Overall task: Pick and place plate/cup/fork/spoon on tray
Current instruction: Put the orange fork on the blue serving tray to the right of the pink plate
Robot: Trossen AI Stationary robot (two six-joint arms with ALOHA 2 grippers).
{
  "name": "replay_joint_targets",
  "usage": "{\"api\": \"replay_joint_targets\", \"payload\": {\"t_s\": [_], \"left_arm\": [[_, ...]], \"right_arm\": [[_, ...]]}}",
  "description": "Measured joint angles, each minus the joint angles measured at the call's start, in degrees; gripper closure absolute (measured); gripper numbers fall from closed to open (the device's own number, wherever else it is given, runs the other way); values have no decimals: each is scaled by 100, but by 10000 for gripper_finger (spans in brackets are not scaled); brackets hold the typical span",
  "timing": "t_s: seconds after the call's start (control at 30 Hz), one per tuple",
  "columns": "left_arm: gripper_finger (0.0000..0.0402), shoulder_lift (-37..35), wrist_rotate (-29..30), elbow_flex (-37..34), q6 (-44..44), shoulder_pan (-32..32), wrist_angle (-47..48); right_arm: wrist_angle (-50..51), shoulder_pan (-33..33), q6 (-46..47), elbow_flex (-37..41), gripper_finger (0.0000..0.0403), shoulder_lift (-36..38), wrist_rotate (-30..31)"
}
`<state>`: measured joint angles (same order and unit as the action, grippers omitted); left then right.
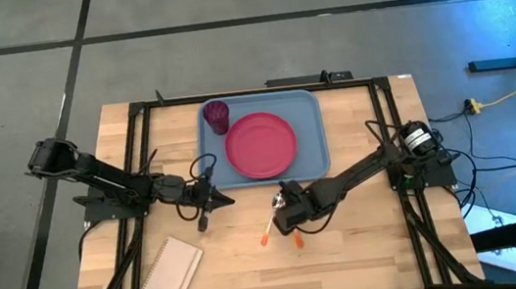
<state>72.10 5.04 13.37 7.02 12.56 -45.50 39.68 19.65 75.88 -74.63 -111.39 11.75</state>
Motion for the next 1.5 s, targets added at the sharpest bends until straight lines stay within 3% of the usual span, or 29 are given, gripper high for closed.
{"api": "replay_joint_targets", "payload": {"t_s": [0.43, 1.0, 1.27, 1.5], "left_arm": [[401, 0, 0, 0, 10, 0, 1], [401, 0, 0, 0, 10, 2, -5], [401, 0, 0, 0, 10, 0, 1], [401, 0, 0, 0, 10, 2, 1]], "right_arm": [[-135, 1, 221, 0, 296, -40, 297], [-136, -121, 192, 0, 300, -369, 208], [125, -189, 192, 0, 343, -369, 217], [396, -191, 187, -2, 347, -367, 232]]}}
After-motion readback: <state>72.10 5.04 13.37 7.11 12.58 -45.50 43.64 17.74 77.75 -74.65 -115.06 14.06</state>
